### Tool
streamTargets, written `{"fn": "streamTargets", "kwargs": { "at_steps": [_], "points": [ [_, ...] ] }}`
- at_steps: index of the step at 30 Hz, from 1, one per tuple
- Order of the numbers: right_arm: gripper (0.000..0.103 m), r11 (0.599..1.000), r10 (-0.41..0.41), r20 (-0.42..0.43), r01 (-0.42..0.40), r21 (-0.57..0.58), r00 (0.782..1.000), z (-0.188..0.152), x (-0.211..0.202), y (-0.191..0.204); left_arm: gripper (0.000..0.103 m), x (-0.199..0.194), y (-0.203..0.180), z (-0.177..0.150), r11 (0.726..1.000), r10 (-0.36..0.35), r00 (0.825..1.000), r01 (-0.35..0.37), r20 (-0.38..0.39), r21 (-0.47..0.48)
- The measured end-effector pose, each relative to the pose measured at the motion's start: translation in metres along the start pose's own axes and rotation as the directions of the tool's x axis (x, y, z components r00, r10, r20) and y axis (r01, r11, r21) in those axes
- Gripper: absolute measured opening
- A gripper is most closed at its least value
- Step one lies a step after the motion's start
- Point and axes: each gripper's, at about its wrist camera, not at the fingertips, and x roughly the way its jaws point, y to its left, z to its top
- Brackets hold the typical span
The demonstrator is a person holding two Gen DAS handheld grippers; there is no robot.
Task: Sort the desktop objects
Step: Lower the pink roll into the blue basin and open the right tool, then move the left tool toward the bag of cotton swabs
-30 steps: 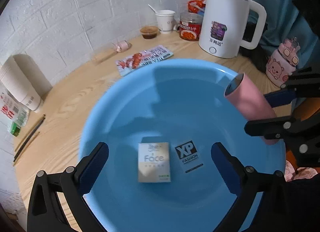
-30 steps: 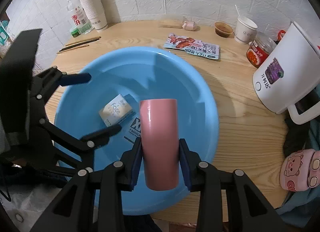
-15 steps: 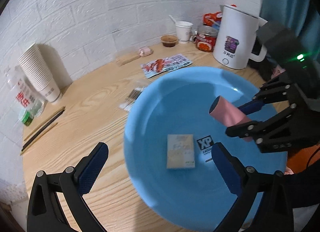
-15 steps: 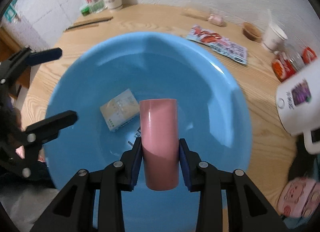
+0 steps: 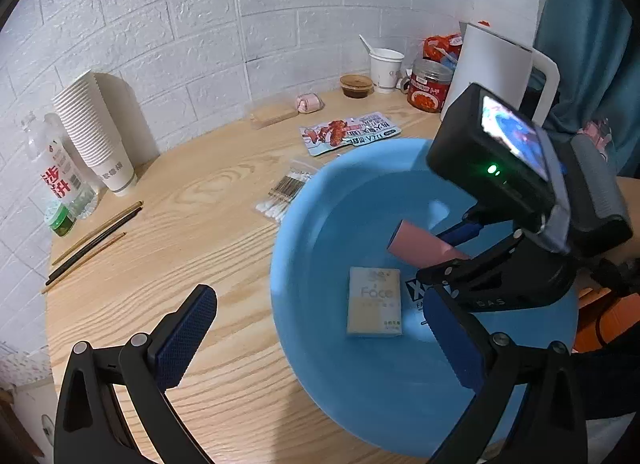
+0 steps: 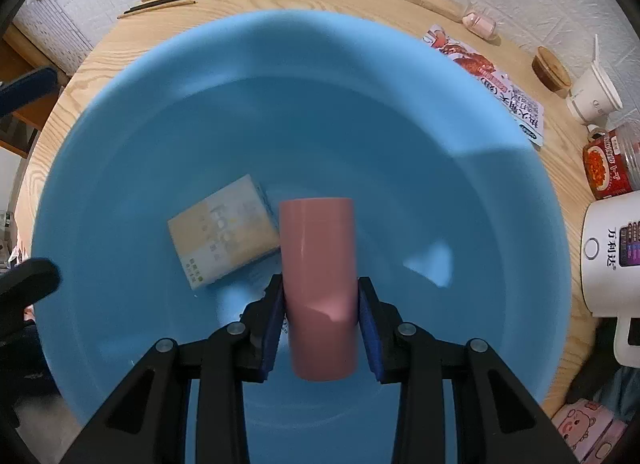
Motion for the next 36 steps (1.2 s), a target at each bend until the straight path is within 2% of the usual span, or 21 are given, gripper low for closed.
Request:
{"fn": "streamTargets", "kwargs": {
  "at_steps": [7,9,10,11,12,15,20,22,23,27,36],
  "points": [
    [0.036,0.999,-0.015,-0.016,0.014,-0.044,1.000,-0.005,0.009,0.007,0.103,0.002,-0.002,0.000,1.000,-0.004,1.000,0.004,-0.008,-0.002],
    [0.049,0.999,-0.013,-0.016,0.012,-0.046,1.000,-0.008,0.009,0.007,0.103,0.001,-0.003,0.000,1.000,-0.004,1.000,0.004,-0.006,-0.004],
    [0.069,0.999,-0.012,-0.008,0.012,-0.052,1.000,-0.010,0.007,0.006,0.103,0.001,-0.003,0.000,1.000,-0.004,1.000,0.004,-0.005,-0.003],
    [0.083,0.998,-0.019,0.012,0.020,-0.065,1.000,-0.012,0.003,0.007,0.103,0.001,-0.002,0.000,1.000,-0.004,1.000,0.004,-0.003,-0.004],
    [0.085,0.997,-0.026,0.032,0.028,-0.077,0.999,-0.015,-0.002,0.007,0.103,0.001,-0.002,0.000,1.000,-0.003,1.000,0.003,-0.002,-0.005],
    [0.086,0.996,0.005,0.078,0.002,-0.093,0.997,-0.021,-0.019,0.006,0.103,0.001,-0.001,0.000,1.000,-0.002,1.000,0.002,0.001,-0.010],
    [0.087,0.997,0.078,0.158,-0.075,-0.021,0.984,-0.027,-0.049,-0.010,0.103,0.002,-0.001,0.001,1.000,-0.001,1.000,0.001,0.001,-0.016],
    [0.088,0.997,0.070,0.177,-0.073,0.008,0.982,-0.032,-0.056,-0.018,0.103,0.003,0.000,0.001,1.000,-0.003,1.000,0.003,0.004,-0.016],
    [0.088,0.997,0.066,0.180,-0.070,0.014,0.981,-0.020,-0.057,-0.020,0.103,0.003,0.000,0.001,1.000,-0.003,1.000,0.004,0.005,-0.016],
    [0.088,0.998,0.057,0.198,-0.064,0.029,0.979,-0.014,-0.068,-0.030,0.103,0.002,-0.002,0.002,1.000,-0.002,1.000,0.003,0.009,-0.014],
    [0.088,0.997,0.062,0.211,-0.068,0.021,0.976,-0.013,-0.073,-0.022,0.103,0.000,-0.002,0.001,1.000,0.005,1.000,-0.005,0.012,-0.018]
  ]
}}
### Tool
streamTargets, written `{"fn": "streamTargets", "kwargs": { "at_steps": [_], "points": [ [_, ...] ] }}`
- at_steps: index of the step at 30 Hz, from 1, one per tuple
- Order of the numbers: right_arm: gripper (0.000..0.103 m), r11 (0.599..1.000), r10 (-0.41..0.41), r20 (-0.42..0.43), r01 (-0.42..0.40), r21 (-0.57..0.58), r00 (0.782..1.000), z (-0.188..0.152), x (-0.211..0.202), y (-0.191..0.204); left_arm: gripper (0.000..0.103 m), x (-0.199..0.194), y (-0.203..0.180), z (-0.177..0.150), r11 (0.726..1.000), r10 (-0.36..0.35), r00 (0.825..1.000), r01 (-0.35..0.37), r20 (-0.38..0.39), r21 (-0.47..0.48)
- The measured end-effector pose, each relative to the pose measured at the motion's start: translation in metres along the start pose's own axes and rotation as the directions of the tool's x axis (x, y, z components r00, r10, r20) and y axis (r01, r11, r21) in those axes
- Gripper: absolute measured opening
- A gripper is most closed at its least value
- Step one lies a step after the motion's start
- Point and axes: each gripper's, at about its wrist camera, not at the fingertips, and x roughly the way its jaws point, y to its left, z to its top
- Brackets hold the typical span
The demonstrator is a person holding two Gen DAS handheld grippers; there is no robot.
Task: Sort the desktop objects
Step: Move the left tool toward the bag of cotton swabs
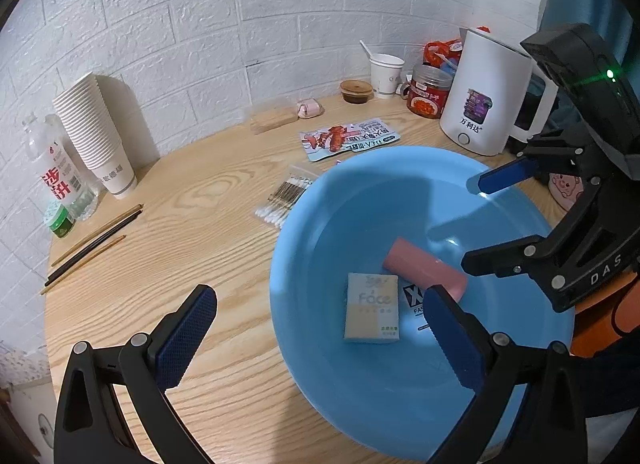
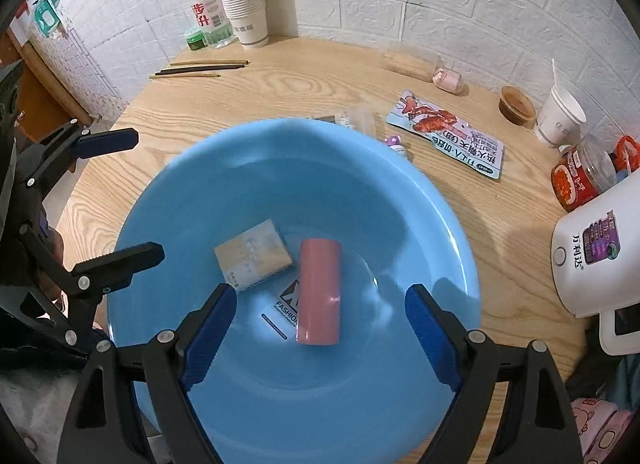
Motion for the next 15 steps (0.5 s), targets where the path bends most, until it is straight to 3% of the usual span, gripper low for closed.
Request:
{"fn": "streamTargets", "kwargs": {
  "at_steps": [15],
  "points": [
    [0.088,1.000,-0.008,0.005,0.008,0.016,1.000,-0.0040,-0.0030,-0.0017,0.103,-0.0008,-0.0007,0.0025,1.000,0.001,1.000,-0.001,0.006,0.001]
  ]
}}
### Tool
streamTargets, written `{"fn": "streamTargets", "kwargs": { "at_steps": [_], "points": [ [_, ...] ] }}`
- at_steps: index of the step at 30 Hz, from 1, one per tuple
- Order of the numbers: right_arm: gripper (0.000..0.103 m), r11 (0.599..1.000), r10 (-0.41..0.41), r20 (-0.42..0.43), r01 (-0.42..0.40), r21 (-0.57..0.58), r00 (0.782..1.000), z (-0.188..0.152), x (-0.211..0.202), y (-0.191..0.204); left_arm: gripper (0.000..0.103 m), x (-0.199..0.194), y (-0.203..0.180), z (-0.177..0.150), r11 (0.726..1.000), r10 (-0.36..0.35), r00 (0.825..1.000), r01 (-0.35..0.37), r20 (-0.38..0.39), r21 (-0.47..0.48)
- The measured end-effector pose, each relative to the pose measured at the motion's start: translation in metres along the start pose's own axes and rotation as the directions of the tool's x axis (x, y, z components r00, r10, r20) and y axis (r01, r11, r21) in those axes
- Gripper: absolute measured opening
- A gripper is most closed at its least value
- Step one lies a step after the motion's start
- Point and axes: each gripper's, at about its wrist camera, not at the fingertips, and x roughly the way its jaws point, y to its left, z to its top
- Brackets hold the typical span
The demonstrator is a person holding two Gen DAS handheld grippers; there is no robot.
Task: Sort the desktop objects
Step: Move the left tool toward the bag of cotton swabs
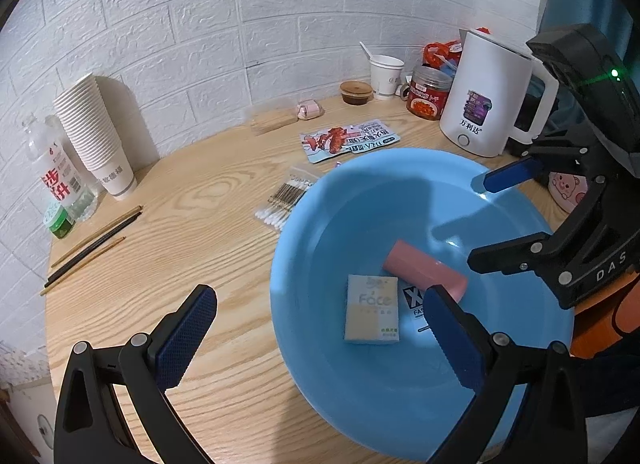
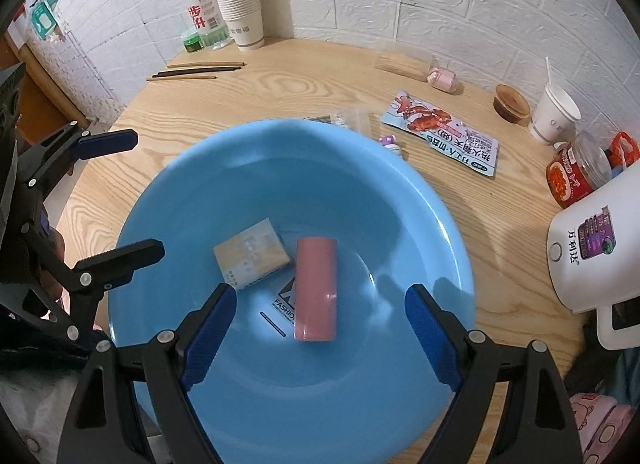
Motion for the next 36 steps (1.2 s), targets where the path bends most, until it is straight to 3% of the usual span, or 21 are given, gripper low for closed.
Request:
{"fn": "streamTargets", "kwargs": {
  "at_steps": [7,12,18,27,29,36],
  "points": [
    [0.088,0.999,-0.027,0.003,0.028,-0.045,1.000,0.007,-0.009,-0.008,0.103,-0.008,0.019,0.025,0.996,0.033,0.998,-0.038,0.050,0.086],
    [0.088,0.999,-0.039,0.037,0.039,-0.009,0.999,0.018,-0.024,-0.028,0.103,-0.006,0.046,0.047,0.998,0.020,0.997,-0.023,0.072,0.050],
    [0.088,0.997,-0.066,0.045,0.065,0.037,0.997,0.030,-0.027,-0.051,0.103,0.006,0.061,0.067,0.996,0.021,0.997,-0.028,0.079,0.087],
    [0.089,0.997,-0.058,0.021,0.057,0.048,0.998,0.045,-0.017,-0.066,0.103,0.030,0.070,0.088,0.985,-0.057,0.996,0.046,0.062,0.164],
    [0.098,0.998,-0.054,0.017,0.053,0.037,0.998,0.049,-0.014,-0.068,0.103,0.038,0.072,0.092,0.981,-0.083,0.995,0.072,0.053,0.182],
    [0.103,0.999,-0.050,0.005,0.050,-0.002,0.999,0.070,0.000,-0.085,0.103,0.085,0.091,0.099,0.976,-0.114,0.993,0.116,-0.017,0.184]
  ]
}}
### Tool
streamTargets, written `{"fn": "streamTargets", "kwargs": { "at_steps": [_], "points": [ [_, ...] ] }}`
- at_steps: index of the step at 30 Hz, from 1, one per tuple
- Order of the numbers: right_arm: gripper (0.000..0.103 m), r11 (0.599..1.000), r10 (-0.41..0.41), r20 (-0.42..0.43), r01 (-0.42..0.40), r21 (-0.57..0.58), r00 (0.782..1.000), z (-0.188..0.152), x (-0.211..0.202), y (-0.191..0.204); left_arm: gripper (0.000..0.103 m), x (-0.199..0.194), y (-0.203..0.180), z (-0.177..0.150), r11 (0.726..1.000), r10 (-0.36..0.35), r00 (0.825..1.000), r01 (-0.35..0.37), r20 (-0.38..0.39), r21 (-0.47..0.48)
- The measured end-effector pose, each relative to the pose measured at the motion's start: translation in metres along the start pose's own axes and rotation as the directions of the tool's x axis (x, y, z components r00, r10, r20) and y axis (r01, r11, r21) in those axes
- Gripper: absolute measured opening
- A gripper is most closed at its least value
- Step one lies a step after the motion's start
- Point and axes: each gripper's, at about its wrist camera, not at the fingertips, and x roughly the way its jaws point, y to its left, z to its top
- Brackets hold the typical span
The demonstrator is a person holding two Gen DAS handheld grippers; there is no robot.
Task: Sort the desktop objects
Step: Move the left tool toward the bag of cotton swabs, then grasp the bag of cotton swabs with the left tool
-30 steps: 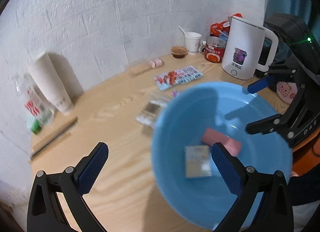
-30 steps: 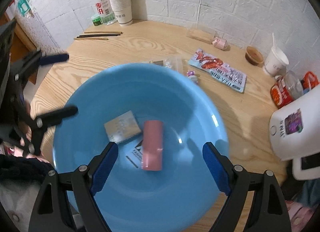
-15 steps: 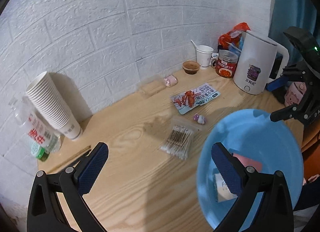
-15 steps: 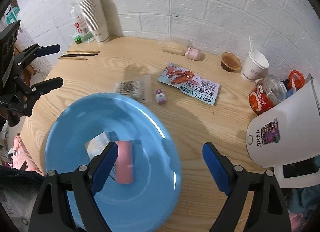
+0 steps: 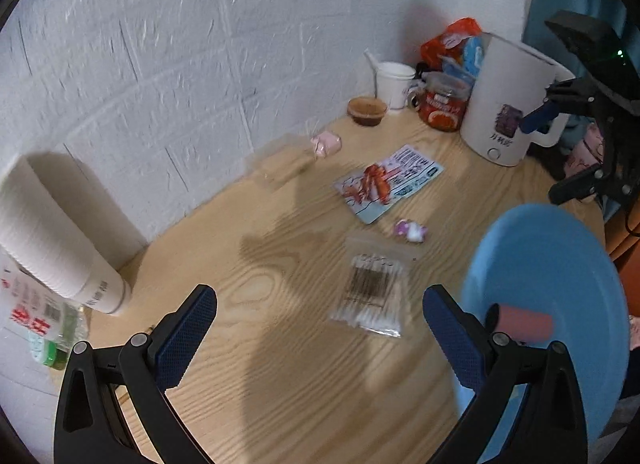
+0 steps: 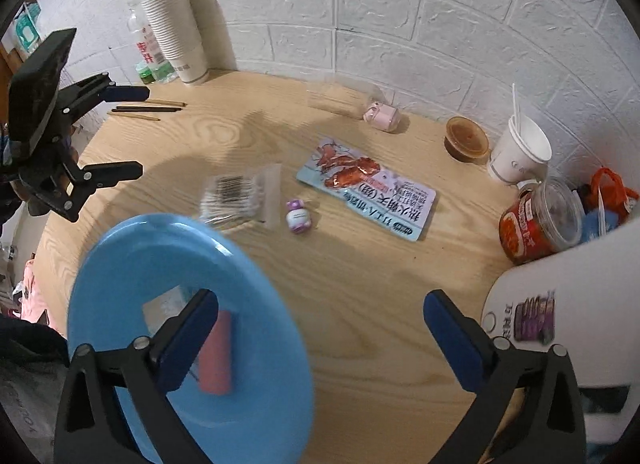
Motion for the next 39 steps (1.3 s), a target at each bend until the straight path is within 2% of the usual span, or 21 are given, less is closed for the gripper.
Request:
{"fn": "streamTargets", "kwargs": {
  "at_steps": [4,9,12,17,22,28,34,39],
  "points": [
    [0.103,0.999,0.034,0.015,-0.035,0.024,0.999,0.014,0.005,-0.014,0.103,0.022,0.007,0.001,1.000,-0.022,1.000,0.023,-0.021,0.020],
    [0.103,0.999,0.032,0.032,-0.032,-0.020,0.999,0.032,0.013,-0.019,0.103,0.044,0.006,0.003,0.997,-0.051,0.998,0.054,-0.045,0.059],
    [0.103,0.999,0.013,0.023,-0.012,-0.041,1.000,0.041,0.022,-0.021,0.103,0.051,0.007,0.005,0.993,-0.090,0.994,0.094,-0.058,0.067],
    [0.103,1.000,0.018,0.017,-0.018,-0.005,1.000,0.050,0.032,-0.029,0.103,0.065,0.001,0.004,0.981,-0.161,0.983,0.170,-0.088,0.098],
    [0.103,1.000,0.004,0.004,-0.004,-0.020,1.000,0.049,0.041,-0.031,0.103,0.077,0.001,0.006,0.961,-0.256,0.962,0.264,-0.098,0.085],
    [0.103,0.997,0.010,-0.005,-0.011,-0.077,1.000,0.049,0.047,-0.036,0.103,0.089,0.007,0.010,0.925,-0.353,0.926,0.367,-0.133,0.100],
    [0.103,0.995,0.029,-0.009,-0.030,-0.099,1.000,0.052,0.049,-0.041,0.103,0.105,0.016,0.011,0.928,-0.319,0.929,0.346,-0.186,0.138],
    [0.103,0.979,0.036,-0.003,-0.035,-0.200,0.999,0.051,0.054,-0.036,0.103,0.111,0.008,0.007,0.908,-0.349,0.914,0.385,-0.210,0.167]
  ]
}}
